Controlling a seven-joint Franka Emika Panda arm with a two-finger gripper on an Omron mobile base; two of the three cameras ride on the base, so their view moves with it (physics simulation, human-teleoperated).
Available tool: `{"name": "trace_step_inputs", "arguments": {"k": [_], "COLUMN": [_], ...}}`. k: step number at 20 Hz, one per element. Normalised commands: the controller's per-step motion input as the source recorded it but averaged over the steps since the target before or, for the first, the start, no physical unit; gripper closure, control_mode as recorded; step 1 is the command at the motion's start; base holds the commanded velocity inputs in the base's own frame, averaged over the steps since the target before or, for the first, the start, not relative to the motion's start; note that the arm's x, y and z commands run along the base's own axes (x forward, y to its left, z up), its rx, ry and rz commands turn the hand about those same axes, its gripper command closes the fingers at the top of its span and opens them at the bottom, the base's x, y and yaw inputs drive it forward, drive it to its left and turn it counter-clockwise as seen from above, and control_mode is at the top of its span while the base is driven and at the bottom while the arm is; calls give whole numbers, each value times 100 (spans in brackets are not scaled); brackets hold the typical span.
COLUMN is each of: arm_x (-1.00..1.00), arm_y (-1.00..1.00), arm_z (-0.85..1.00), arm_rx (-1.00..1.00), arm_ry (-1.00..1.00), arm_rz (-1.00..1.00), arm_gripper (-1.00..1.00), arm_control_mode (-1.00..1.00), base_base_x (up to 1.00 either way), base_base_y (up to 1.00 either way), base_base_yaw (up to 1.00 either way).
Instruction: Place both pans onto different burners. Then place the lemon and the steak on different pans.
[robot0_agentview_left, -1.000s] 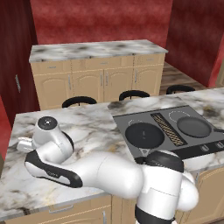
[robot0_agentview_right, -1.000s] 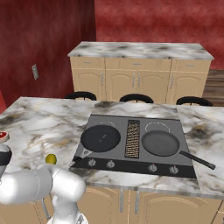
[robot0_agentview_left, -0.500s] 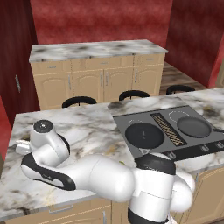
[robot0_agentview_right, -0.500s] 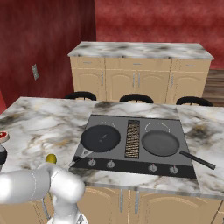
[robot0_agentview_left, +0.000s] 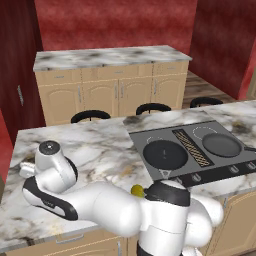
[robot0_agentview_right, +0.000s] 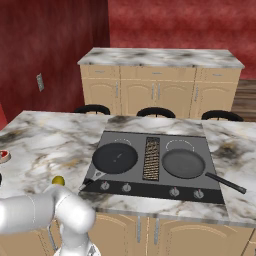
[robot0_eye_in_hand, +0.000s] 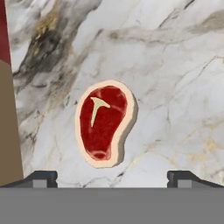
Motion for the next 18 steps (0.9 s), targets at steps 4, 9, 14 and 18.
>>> {"name": "trace_step_inputs", "arguments": {"k": [4, 9, 14, 18], "arm_x": [11, 12, 11, 11], "arm_y": [11, 12, 1, 2], "arm_z": [-20, -16, -15, -19], "arm_rx": [0, 0, 0, 0], "arm_ry": [3, 3, 3, 4], "arm_rz": [-2, -2, -2, -3], "arm_gripper": [-100, -100, -100, -100], "arm_control_mode": [-100, -100, -100, -100], "base_base_x": [0, 0, 0, 0], "base_base_y": [0, 0, 0, 0], "base_base_yaw": [0, 0, 0, 0]}}
